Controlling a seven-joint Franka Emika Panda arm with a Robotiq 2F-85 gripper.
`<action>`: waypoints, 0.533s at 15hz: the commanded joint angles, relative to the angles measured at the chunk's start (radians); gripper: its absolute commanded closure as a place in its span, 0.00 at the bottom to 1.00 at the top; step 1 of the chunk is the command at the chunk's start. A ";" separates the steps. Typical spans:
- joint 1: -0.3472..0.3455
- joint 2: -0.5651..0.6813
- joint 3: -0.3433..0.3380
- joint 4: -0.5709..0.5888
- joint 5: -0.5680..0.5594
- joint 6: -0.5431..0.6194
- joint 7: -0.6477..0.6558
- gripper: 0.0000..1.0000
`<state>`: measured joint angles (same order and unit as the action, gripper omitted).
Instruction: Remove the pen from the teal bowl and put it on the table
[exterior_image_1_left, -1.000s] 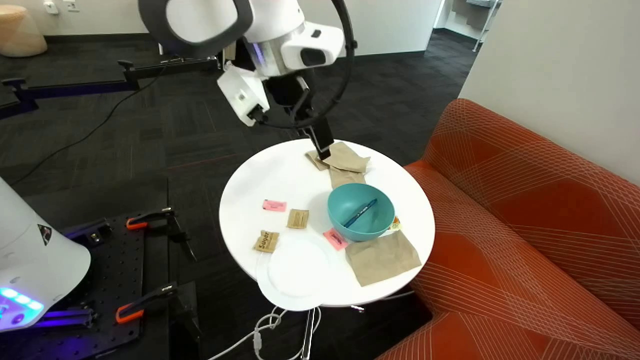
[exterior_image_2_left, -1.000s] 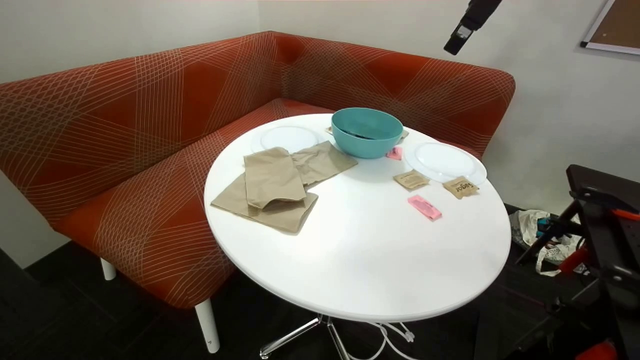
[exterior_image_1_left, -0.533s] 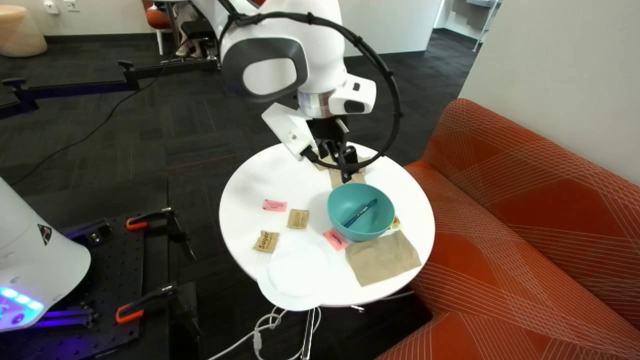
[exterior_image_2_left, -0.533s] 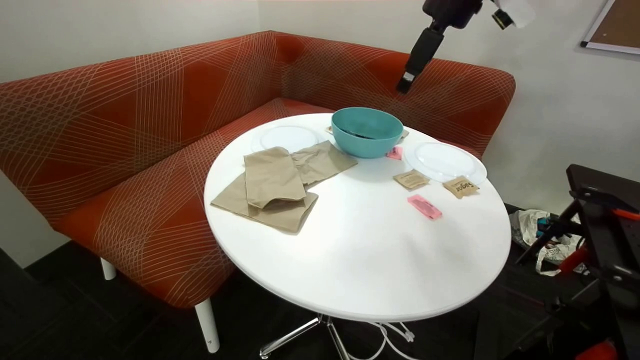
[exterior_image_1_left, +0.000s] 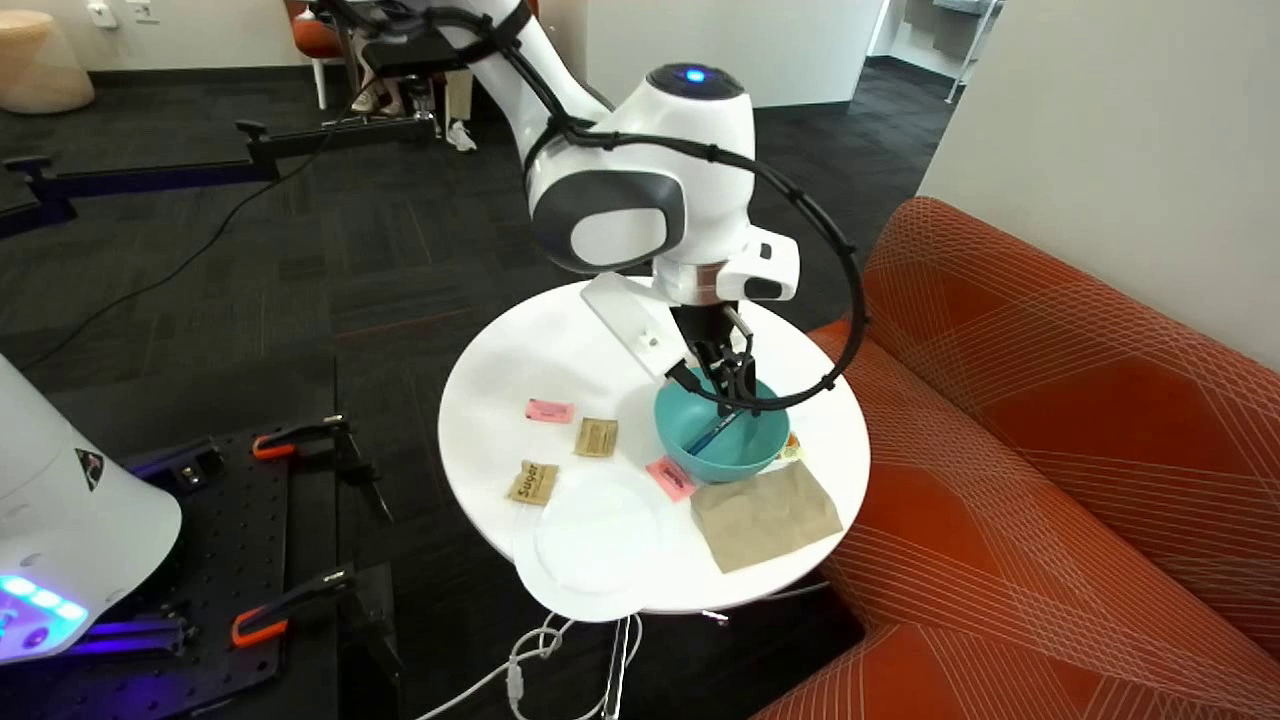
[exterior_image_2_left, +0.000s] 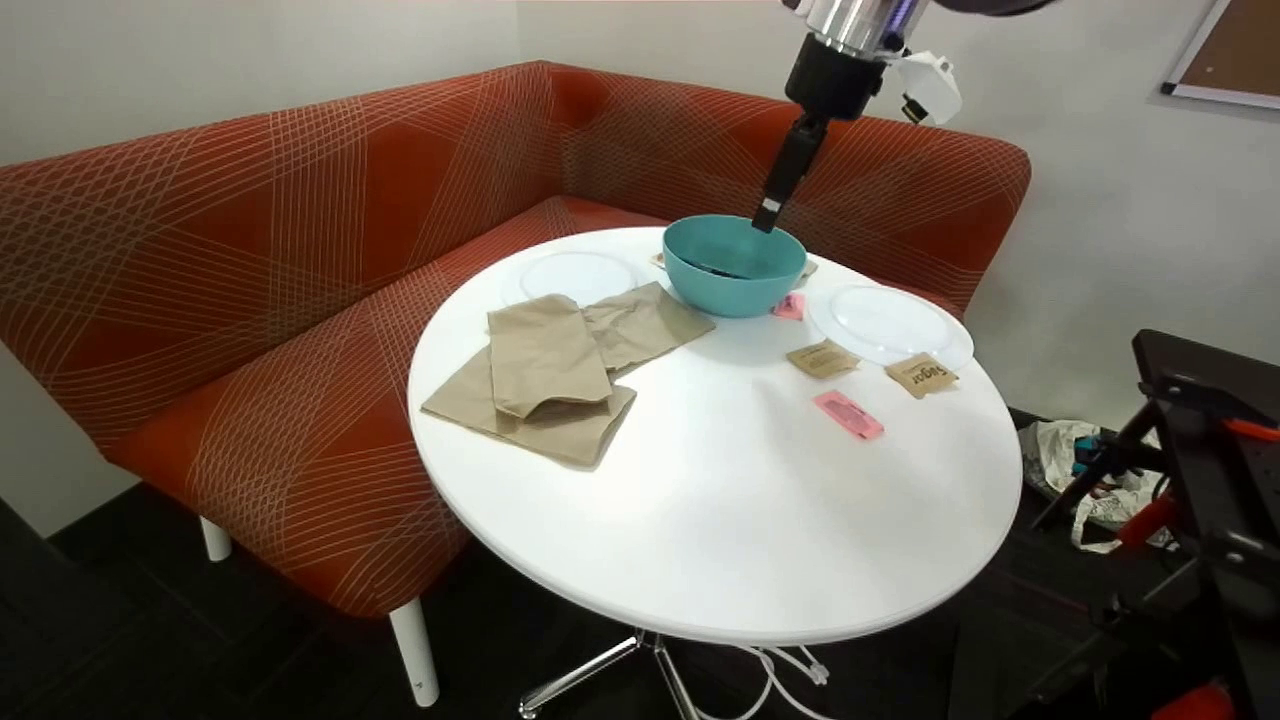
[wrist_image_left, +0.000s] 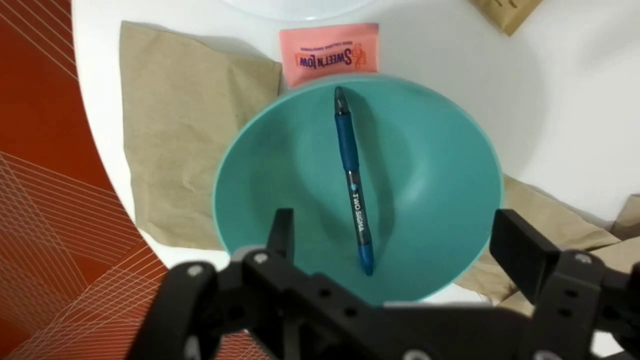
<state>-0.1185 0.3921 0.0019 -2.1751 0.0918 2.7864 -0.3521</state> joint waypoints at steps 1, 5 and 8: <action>-0.043 0.070 0.040 0.086 -0.015 -0.059 -0.023 0.00; -0.035 0.124 0.037 0.133 -0.046 -0.069 -0.003 0.00; -0.024 0.156 0.033 0.161 -0.072 -0.074 0.012 0.00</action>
<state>-0.1382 0.5162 0.0252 -2.0669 0.0486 2.7589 -0.3540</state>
